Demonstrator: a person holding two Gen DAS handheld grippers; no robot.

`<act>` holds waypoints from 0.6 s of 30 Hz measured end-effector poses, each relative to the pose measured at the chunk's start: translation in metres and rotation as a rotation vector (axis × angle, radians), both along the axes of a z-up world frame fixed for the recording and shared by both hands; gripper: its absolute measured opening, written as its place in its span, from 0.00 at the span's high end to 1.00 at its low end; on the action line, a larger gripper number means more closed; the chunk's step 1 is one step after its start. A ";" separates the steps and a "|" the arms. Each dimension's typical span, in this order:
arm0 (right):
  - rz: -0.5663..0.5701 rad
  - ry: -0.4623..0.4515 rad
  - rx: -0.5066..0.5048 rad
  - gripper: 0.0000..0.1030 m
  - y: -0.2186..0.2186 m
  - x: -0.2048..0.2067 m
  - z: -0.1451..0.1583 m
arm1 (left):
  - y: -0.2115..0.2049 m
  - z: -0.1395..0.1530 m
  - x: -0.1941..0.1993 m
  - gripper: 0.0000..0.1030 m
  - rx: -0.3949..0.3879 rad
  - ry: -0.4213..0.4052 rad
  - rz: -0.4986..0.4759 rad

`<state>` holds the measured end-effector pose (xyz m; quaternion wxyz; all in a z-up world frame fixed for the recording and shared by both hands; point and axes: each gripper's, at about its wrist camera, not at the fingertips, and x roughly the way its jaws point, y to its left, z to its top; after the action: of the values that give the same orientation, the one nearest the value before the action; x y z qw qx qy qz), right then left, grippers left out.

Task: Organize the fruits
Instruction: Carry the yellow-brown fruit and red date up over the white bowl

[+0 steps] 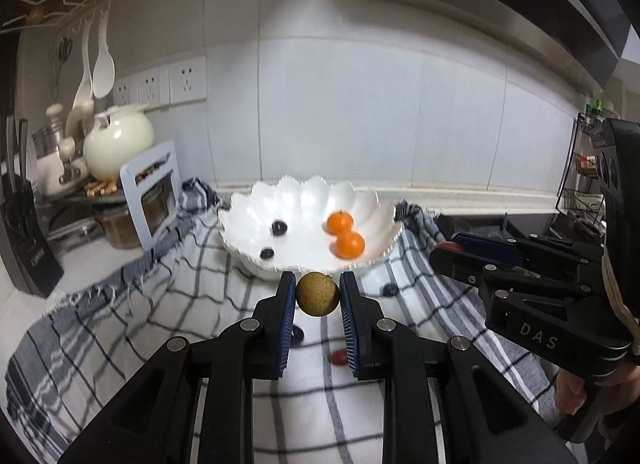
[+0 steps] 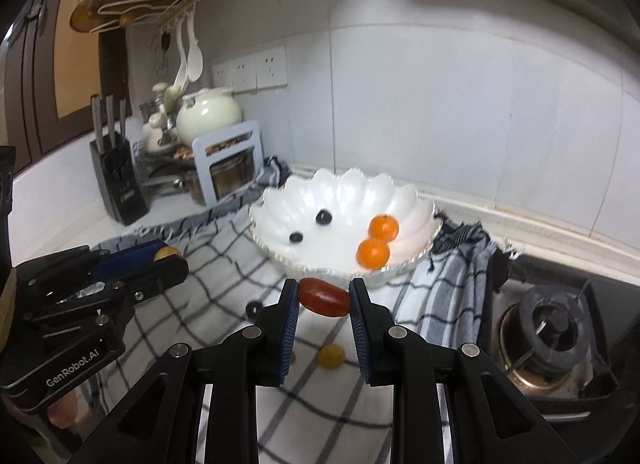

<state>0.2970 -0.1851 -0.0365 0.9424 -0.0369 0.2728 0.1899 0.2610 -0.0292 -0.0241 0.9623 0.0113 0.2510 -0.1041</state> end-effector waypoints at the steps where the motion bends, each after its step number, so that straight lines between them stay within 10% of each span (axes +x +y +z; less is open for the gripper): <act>1: -0.011 -0.016 0.002 0.74 0.001 0.000 0.004 | 0.001 0.002 0.002 0.78 0.002 -0.009 -0.002; 18: -0.091 -0.129 0.008 0.74 0.020 0.028 0.034 | 0.025 0.028 0.039 0.77 0.025 -0.099 0.004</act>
<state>0.3253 -0.1655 -0.0022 0.9658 -0.0330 0.2121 0.1453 0.2998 -0.0046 0.0042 0.9735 0.0277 0.2045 -0.0982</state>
